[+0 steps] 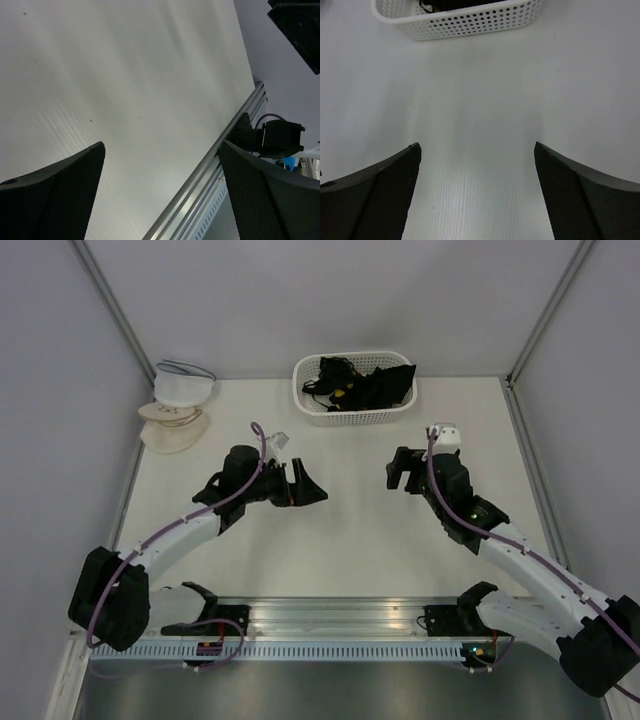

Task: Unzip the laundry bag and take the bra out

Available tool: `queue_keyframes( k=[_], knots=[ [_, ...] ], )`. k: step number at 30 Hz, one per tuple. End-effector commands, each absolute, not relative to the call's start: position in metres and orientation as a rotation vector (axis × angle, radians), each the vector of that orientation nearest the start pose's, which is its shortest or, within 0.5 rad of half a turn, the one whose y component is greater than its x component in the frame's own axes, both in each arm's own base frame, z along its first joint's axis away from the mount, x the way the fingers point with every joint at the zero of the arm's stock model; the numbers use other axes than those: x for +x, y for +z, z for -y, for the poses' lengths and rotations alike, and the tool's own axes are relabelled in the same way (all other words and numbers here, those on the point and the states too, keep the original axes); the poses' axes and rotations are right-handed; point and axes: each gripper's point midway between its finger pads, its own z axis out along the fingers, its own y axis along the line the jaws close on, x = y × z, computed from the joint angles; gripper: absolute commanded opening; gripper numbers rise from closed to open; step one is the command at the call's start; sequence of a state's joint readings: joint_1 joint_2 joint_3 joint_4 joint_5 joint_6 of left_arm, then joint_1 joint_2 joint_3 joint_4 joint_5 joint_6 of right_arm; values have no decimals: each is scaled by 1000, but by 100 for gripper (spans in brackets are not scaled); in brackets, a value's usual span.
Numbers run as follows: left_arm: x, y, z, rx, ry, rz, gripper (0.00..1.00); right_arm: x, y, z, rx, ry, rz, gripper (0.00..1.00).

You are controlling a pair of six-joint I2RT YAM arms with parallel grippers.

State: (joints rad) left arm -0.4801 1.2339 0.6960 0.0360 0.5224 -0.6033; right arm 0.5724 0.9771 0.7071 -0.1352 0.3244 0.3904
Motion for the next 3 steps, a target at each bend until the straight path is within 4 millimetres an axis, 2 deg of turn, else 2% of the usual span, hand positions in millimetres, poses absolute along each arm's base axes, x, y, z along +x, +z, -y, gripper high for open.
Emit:
queue_keyframes(
  k=[1, 3],
  knots=[
    [255, 175, 258, 341, -1175, -2091, 100, 309, 197, -128, 65, 269, -1946, 98],
    [254, 175, 258, 356, -1169, -2084, 100, 312, 192, -120, 78, 250, -1957, 98]
  ],
)
